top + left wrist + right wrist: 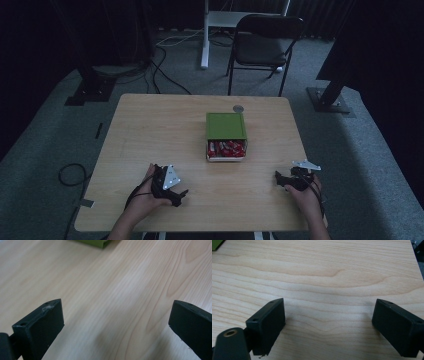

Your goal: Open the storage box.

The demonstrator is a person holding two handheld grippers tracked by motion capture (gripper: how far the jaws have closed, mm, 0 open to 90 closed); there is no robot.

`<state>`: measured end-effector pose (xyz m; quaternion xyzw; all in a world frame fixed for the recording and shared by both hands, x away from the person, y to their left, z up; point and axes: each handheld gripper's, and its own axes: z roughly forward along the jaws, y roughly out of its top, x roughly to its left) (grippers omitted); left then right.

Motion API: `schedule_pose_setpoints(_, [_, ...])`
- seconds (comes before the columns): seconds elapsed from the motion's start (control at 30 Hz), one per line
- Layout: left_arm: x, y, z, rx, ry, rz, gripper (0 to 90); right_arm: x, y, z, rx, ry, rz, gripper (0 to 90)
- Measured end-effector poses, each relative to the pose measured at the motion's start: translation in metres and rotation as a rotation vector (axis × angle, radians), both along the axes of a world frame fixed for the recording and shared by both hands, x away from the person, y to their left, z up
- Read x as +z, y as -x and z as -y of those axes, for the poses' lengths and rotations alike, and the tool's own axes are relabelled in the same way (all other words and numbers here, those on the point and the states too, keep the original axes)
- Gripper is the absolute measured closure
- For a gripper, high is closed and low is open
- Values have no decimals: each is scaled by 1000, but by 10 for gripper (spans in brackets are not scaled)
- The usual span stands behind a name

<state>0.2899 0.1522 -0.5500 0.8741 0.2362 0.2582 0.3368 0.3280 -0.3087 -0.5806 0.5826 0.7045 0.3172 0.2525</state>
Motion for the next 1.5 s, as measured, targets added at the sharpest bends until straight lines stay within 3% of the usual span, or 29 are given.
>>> schedule_pose_setpoints(0.07, [2, 0, 7, -15, 6, 10, 8, 0, 0, 0, 0, 0, 0, 107])
schedule_pose_setpoints(0.27, [6, 0, 27, -47, -53, 94, 8, 0, 0, 0, -1, -2, 0, 106])
schedule_pose_setpoints(0.53, [13, -4, 50, -87, -66, 139, 8, 0, 0, 0, -2, -2, -2, 107])
schedule_pose_setpoints(0.8, [11, -5, 70, -138, -122, 153, 8, 0, 0, 0, -2, -3, -2, 106])
schedule_pose_setpoints(1.07, [10, -6, 92, -166, -169, 217, 8, 0, 0, 0, -2, -2, -1, 106])
schedule_pose_setpoints(1.37, [11, -8, 112, -200, -206, 254, 8, 0, 0, 0, -2, -2, -2, 106])
schedule_pose_setpoints(1.5, [11, -9, 120, -212, -243, 274, 8, 0, 0, 0, -2, -2, -1, 106])
